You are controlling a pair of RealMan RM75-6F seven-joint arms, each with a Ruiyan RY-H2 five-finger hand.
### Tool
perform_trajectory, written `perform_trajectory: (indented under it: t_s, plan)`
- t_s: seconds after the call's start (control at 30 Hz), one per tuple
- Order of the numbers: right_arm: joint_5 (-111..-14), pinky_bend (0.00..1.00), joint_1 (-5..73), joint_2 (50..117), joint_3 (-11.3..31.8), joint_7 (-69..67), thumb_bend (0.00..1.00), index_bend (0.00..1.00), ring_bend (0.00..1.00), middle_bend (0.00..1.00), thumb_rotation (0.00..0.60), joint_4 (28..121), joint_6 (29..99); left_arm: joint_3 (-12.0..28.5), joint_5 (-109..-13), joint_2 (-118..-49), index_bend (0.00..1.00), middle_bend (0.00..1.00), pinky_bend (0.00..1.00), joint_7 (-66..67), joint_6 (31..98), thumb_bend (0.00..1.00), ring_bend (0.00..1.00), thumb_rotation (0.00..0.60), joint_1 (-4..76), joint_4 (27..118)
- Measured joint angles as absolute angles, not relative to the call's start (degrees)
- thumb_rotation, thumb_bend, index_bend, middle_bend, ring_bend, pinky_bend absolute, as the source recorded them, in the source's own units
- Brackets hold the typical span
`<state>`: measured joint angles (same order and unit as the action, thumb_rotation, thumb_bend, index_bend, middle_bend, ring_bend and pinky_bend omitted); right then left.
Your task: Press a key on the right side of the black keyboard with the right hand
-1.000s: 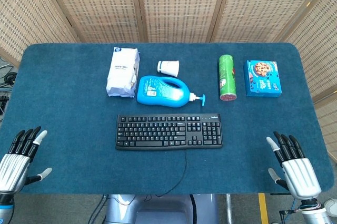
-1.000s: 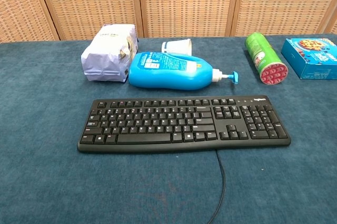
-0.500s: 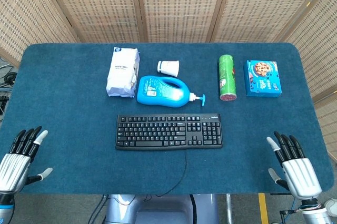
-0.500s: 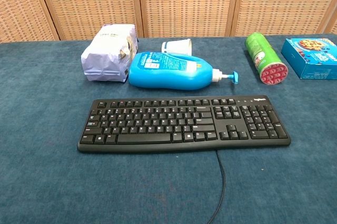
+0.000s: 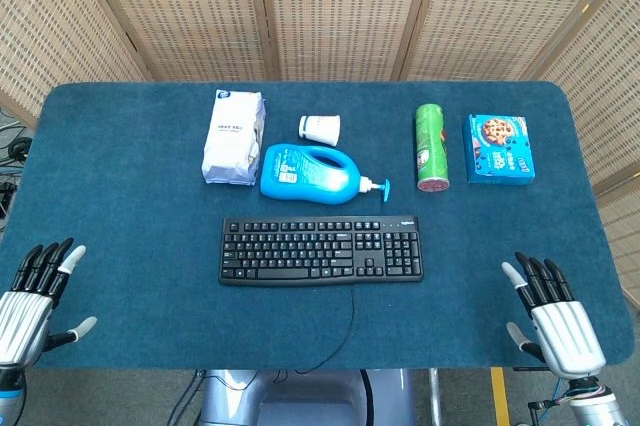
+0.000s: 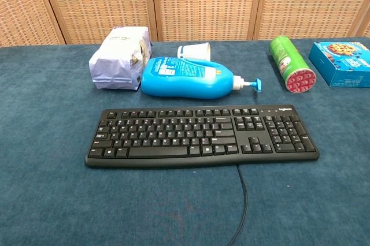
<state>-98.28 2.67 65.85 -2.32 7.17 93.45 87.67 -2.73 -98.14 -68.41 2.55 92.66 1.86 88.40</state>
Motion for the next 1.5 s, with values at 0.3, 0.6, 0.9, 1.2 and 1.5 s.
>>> perform_trajectory:
  t_s: [0.3, 0.6, 0.9, 1.2, 1.5]
  plan:
    - [-99.8, 0.44, 2.7, 67.1, -1.0, 9.2, 0.38, 0.0, 0.49, 0.54, 0.6, 93.8, 90.4, -2.3, -97.6, -68.1, 0.0, 0.0, 0.0, 2.1, 92.7, 0.0, 0.0, 0.6, 1.9, 88.7]
    - [-100.2, 0.57, 6.1, 67.2, 0.0, 16.7, 0.75, 0.03, 0.71, 0.76, 0.6, 99.9, 83.9, -2.5, -97.9, -68.0, 0.0, 0.0, 0.0, 1.8, 92.6, 0.0, 0.0, 0.6, 2.0, 88.7]
    - [-86.9, 0.58, 12.4, 65.8, 1.3, 30.1, 0.85, 0.03, 0.73, 0.77, 0.6, 112.9, 66.8, -2.5, -98.2, -67.6, 0.0, 0.0, 0.0, 0.9, 92.9, 0.0, 0.0, 0.6, 2.0, 88.8]
    - [-71.8, 0.58, 18.3, 69.6, 2.7, 44.6, 0.87, 0.03, 0.73, 0.77, 0.6, 117.7, 60.7, -3.0, -98.7, -67.2, 0.0, 0.0, 0.0, -0.1, 92.7, 0.0, 0.0, 0.6, 2.1, 88.8]
    - [-58.8, 0.58, 24.3, 76.0, 3.8, 53.9, 0.87, 0.03, 0.73, 0.77, 0.6, 118.5, 59.7, -2.8, -98.4, -67.0, 0.0, 0.0, 0.0, -0.8, 92.7, 0.0, 0.0, 0.6, 2.1, 88.8]
